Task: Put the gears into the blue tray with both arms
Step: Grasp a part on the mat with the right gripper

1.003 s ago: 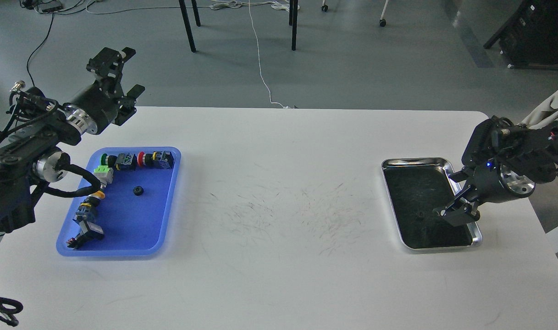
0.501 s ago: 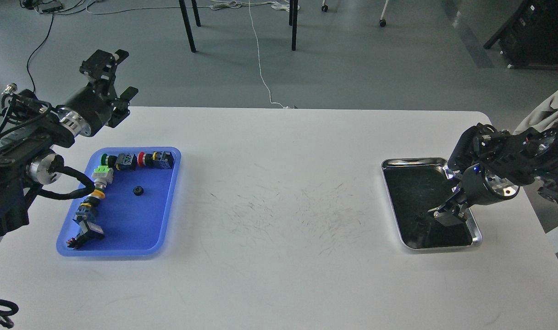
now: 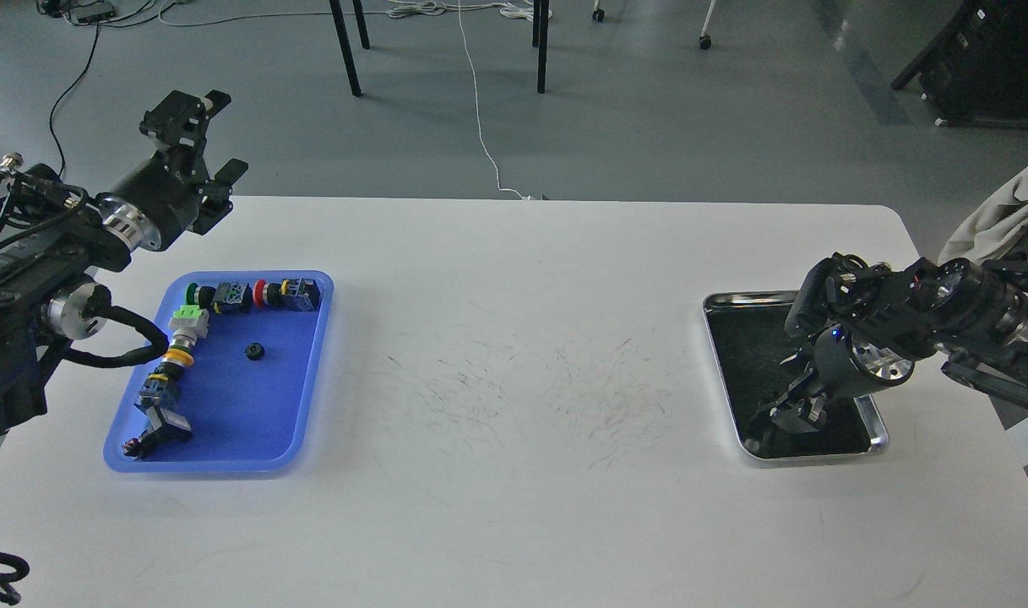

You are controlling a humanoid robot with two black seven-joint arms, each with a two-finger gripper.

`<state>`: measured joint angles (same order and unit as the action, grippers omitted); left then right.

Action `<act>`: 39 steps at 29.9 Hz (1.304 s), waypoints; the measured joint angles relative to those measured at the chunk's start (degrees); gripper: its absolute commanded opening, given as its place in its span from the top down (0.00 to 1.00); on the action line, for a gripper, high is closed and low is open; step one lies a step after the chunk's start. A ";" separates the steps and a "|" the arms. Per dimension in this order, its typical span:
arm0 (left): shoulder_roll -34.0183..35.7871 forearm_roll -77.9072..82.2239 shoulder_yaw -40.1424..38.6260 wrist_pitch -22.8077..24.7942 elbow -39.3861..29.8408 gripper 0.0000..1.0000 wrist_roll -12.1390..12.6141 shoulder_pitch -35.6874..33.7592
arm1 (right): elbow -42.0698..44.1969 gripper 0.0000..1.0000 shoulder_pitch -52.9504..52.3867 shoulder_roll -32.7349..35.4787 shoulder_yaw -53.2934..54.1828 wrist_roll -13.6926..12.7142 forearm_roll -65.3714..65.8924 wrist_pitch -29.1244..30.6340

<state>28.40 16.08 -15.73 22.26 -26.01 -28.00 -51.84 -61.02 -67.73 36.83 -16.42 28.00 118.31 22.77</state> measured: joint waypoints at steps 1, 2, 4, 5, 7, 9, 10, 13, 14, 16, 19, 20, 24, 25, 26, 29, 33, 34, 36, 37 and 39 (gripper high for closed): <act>0.00 0.00 0.00 -0.01 0.00 0.01 0.00 0.07 | 0.05 0.42 0.03 -0.10 0.00 0.00 0.00 0.00; 0.00 0.00 0.00 -0.01 0.00 0.01 0.00 0.14 | 0.07 0.42 0.03 -0.18 -0.01 0.00 0.00 0.00; 0.03 0.00 0.00 -0.01 0.00 0.01 0.00 0.22 | 0.13 0.47 0.03 -0.29 -0.01 0.00 0.00 0.00; 0.05 0.02 0.00 -0.01 -0.01 0.01 0.00 0.22 | 0.16 0.47 0.03 -0.38 -0.01 0.00 0.00 0.00; 0.18 0.07 0.00 -0.02 -0.01 0.01 0.00 0.24 | 0.18 0.48 0.03 -0.53 -0.01 0.00 0.00 0.00; 0.24 0.09 0.00 -0.07 0.00 0.01 0.00 0.24 | 0.20 0.49 0.03 -0.59 -0.01 0.00 0.00 0.00; 0.24 0.09 0.00 -0.08 0.00 0.01 0.00 0.24 | 0.20 0.49 0.03 -0.60 -0.01 0.00 0.02 0.01; 0.24 0.09 0.00 -0.10 -0.01 0.01 0.00 0.29 | 0.43 0.51 0.06 -0.61 -0.01 0.00 0.07 0.08; 0.24 0.09 0.00 -0.11 -0.01 0.01 0.00 0.29 | 0.59 0.51 0.06 -0.61 -0.01 0.00 0.08 0.09; 0.24 0.09 0.00 -0.11 -0.01 0.01 0.00 0.29 | 0.75 0.51 0.06 -0.61 -0.01 0.00 0.08 0.09; 0.32 0.09 0.00 -0.11 0.00 0.01 0.00 0.33 | 0.85 0.52 0.06 -0.62 -0.05 0.00 0.08 0.09; 0.33 0.09 0.00 -0.11 -0.01 0.01 0.00 0.33 | 0.87 0.52 0.07 -0.62 -0.07 0.00 0.08 0.09; 0.33 0.10 0.00 -0.11 -0.01 0.01 0.00 0.33 | 0.87 0.56 0.28 -0.62 -0.10 0.00 0.09 0.09; 0.33 0.09 0.00 -0.11 -0.01 0.01 0.00 0.33 | 0.86 0.56 0.29 -0.62 -0.10 0.00 0.08 0.09; 0.33 0.09 0.02 -0.11 -0.01 0.01 0.00 0.33 | 0.84 0.57 0.37 -0.62 -0.10 0.00 0.09 0.09; 0.33 0.09 0.05 -0.11 -0.01 0.01 0.00 0.33 | 0.84 0.62 0.61 -0.62 -0.11 0.00 0.08 0.09; 0.33 0.09 0.07 -0.11 -0.02 0.01 0.00 0.61 | 0.84 0.65 0.67 -0.64 -0.11 0.00 0.15 0.17; 0.33 0.09 0.07 -0.11 -0.02 0.01 0.00 0.72 | 0.84 0.66 0.69 -0.66 -0.11 0.00 0.16 0.17; 0.33 0.09 0.03 -0.11 -0.01 0.01 0.00 0.88 | 0.84 0.67 0.82 -0.69 -0.11 0.00 0.17 0.18; 0.33 0.10 0.02 -0.11 -0.01 0.01 0.00 0.91 | 0.84 0.68 0.88 -0.70 -0.11 0.00 0.17 0.18; 0.33 0.09 0.00 -0.11 -0.01 0.01 0.00 0.99 | 0.81 0.74 0.92 -0.70 -0.11 0.00 0.17 0.18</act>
<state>28.73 16.17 -15.73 22.14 -26.02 -28.00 -50.85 -60.21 -66.82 36.13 -16.53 28.00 118.48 22.94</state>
